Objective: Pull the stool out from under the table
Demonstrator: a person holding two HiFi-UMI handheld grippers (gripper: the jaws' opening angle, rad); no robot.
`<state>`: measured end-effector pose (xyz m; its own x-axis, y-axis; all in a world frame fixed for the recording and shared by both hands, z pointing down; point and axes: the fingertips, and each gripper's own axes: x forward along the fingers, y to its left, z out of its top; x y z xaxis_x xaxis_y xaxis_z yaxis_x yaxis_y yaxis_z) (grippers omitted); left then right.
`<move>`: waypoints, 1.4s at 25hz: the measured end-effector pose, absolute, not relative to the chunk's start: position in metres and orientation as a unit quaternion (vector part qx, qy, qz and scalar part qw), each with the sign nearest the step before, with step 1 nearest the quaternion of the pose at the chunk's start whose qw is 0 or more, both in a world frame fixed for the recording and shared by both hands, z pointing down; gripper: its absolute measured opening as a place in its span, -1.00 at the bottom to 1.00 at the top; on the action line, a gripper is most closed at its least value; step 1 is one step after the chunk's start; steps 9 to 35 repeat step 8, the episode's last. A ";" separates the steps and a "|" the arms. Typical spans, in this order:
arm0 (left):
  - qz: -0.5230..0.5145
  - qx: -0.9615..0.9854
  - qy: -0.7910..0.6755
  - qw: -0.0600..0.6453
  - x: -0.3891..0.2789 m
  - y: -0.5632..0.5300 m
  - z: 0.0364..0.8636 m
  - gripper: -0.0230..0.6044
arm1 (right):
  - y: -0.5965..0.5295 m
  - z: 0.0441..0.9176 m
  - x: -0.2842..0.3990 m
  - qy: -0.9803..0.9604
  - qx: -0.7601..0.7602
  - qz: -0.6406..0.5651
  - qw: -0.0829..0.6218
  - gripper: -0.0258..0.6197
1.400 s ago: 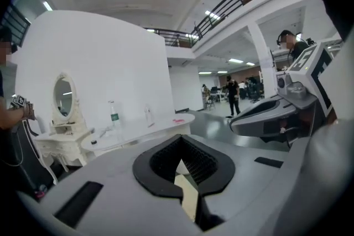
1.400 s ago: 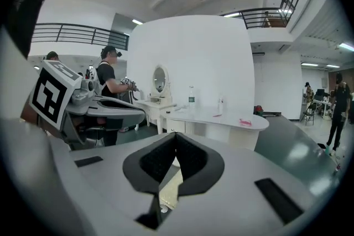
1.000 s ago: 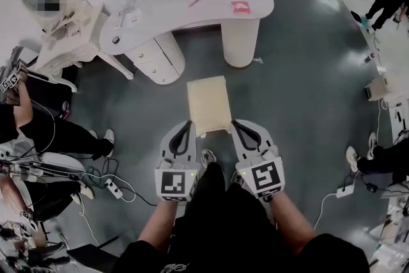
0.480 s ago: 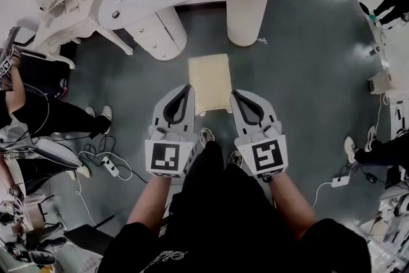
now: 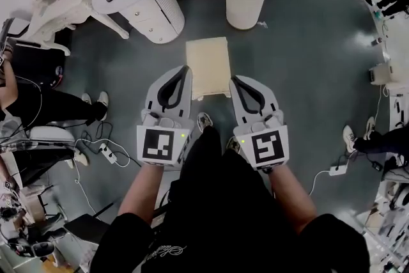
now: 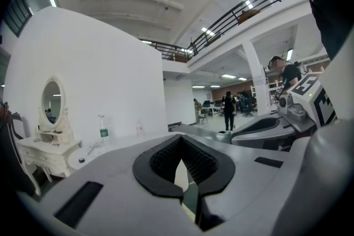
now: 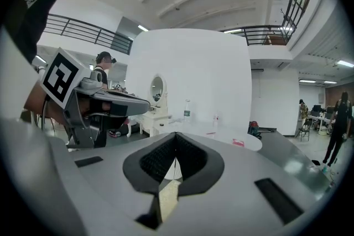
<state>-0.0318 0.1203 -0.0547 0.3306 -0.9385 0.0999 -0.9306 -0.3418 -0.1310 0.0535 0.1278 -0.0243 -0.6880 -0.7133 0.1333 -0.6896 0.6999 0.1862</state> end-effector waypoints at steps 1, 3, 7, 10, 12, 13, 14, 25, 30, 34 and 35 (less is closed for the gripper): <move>-0.079 -0.816 0.572 0.023 -0.031 0.120 -0.054 -0.91 | 0.128 -0.023 0.053 -0.916 0.384 -0.058 0.098 -0.90; -0.078 -0.818 0.570 0.020 -0.030 0.120 -0.053 -0.91 | 0.128 -0.022 0.054 -0.915 0.387 -0.052 0.099 -0.90; -0.080 -0.822 0.563 0.024 -0.027 0.115 -0.054 -0.91 | 0.124 -0.023 0.057 -0.913 0.391 -0.054 0.102 -0.90; -0.080 -0.824 0.561 0.027 -0.026 0.113 -0.055 -0.91 | 0.122 -0.023 0.057 -0.912 0.393 -0.057 0.101 -0.90; -0.080 -0.824 0.561 0.027 -0.026 0.113 -0.055 -0.91 | 0.122 -0.023 0.057 -0.912 0.393 -0.057 0.101 -0.90; -0.080 -0.824 0.561 0.027 -0.026 0.113 -0.055 -0.91 | 0.122 -0.023 0.057 -0.912 0.393 -0.057 0.101 -0.90; -0.080 -0.824 0.561 0.027 -0.026 0.113 -0.055 -0.91 | 0.122 -0.023 0.057 -0.912 0.393 -0.057 0.101 -0.90; -0.080 -0.824 0.561 0.027 -0.026 0.113 -0.055 -0.91 | 0.122 -0.023 0.057 -0.912 0.393 -0.057 0.101 -0.90; -0.080 -0.824 0.561 0.027 -0.026 0.113 -0.055 -0.91 | 0.122 -0.023 0.057 -0.912 0.393 -0.057 0.101 -0.90; -0.080 -0.824 0.561 0.027 -0.026 0.113 -0.055 -0.91 | 0.122 -0.023 0.057 -0.912 0.393 -0.057 0.101 -0.90; -0.080 -0.824 0.561 0.027 -0.026 0.113 -0.055 -0.91 | 0.122 -0.023 0.057 -0.912 0.393 -0.057 0.101 -0.90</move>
